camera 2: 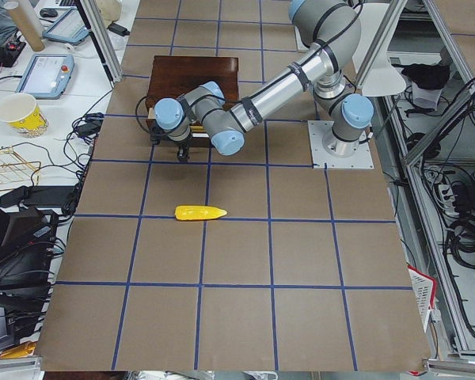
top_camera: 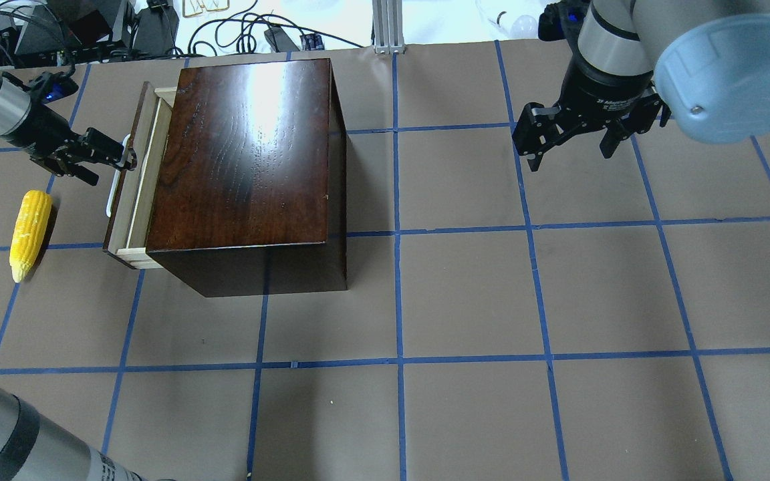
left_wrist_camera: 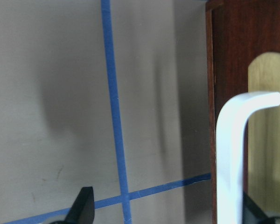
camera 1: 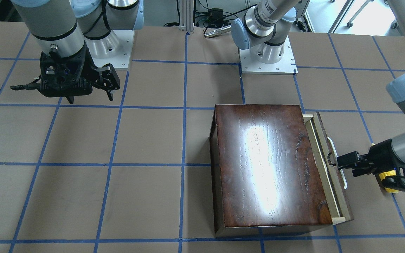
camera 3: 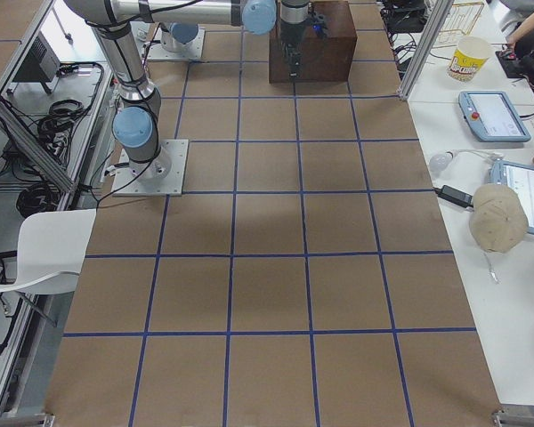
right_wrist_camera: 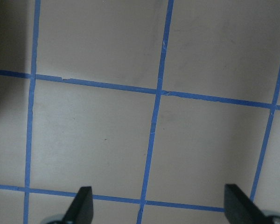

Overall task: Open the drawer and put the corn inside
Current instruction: 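Pull the drawer handle away from the cabinet with the left gripper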

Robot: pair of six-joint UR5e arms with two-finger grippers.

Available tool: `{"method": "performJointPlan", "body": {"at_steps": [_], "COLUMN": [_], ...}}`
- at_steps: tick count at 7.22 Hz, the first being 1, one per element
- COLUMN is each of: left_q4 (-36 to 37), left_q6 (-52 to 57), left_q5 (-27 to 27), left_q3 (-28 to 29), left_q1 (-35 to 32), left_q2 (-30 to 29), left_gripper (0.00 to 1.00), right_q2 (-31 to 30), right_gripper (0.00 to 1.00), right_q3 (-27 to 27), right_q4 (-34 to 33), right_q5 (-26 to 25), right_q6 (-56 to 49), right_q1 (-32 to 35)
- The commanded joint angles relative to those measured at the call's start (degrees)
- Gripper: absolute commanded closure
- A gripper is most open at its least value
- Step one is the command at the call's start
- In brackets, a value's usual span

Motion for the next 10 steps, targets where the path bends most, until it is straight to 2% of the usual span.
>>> {"method": "performJointPlan", "body": {"at_steps": [1,4,10], "left_q4": [-0.1,-0.1,-0.1], "left_q6": [0.9,2.6,4.2], "left_q5": [1.5,1.6,2.3], "left_q3": [0.8,1.6,2.3], "left_q1": [0.2,2.6,3.2], "left_q2": [-0.3,-1.1,-1.4], "left_gripper": [0.0,0.0,0.0], "right_q2": [0.0,0.0,0.0], "right_gripper": [0.0,0.0,0.0], "right_q3": [0.0,0.1,0.0], "right_q4": [0.0,0.0,0.0], "right_q5": [0.0,0.0,0.0], "right_q6": [0.0,0.0,0.0], "right_q1": [0.0,0.0,-0.2]}}
